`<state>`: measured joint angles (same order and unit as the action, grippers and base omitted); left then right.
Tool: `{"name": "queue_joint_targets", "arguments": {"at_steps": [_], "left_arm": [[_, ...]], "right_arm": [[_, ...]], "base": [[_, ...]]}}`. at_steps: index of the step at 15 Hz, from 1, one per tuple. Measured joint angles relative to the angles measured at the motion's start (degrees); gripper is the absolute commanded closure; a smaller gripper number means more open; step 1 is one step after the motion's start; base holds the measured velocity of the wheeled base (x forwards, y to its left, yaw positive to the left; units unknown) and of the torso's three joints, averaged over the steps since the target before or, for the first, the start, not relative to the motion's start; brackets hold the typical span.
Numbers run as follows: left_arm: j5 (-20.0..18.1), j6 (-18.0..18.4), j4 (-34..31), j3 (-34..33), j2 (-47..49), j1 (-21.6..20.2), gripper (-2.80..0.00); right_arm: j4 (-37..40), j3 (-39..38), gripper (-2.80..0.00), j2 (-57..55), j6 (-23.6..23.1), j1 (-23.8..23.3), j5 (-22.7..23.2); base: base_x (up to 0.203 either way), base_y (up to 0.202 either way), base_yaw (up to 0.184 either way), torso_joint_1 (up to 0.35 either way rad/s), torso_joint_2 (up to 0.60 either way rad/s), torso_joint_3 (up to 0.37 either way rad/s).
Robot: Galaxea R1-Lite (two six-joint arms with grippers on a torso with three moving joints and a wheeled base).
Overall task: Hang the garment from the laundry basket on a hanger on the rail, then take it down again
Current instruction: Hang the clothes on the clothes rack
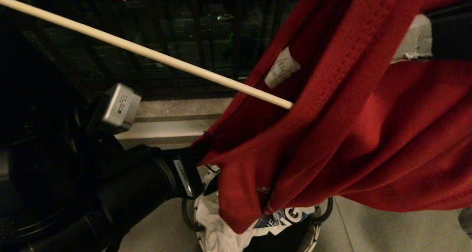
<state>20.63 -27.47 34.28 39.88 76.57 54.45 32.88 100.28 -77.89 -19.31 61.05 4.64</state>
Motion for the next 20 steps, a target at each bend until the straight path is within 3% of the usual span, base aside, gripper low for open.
{"name": "queue_joint_targets", "arguments": {"at_steps": [3, 8, 18, 20], "left_arm": [[-1.33, 0.36, -0.05, 1.19, -0.02, -4.54, 0.00], [-9.27, 1.02, -0.25, 3.39, -2.02, -14.39, 0.00], [-9.53, 2.20, -0.33, 4.07, -4.97, -15.56, 0.00], [-9.57, 2.23, -0.68, 5.36, -5.22, -17.34, 0.00]], "right_arm": [[0.87, -0.15, 0.00, 0.57, 0.05, -0.04, -0.19], [1.38, -2.05, 0.00, 2.17, 0.07, -2.38, -2.53], [0.99, -3.70, 0.00, 2.23, -0.34, -6.28, -3.26], [1.13, -4.42, 0.00, 2.41, -0.34, -6.40, -3.26]], "base": [[0.000, 0.000, 0.000, 0.000, 0.00, 0.000], [0.000, 0.000, 0.000, 0.000, 0.00, 0.000], [0.000, 0.000, 0.000, 0.000, 0.00, 0.000], [0.000, 0.000, 0.000, 0.000, 0.00, 0.000]]}}
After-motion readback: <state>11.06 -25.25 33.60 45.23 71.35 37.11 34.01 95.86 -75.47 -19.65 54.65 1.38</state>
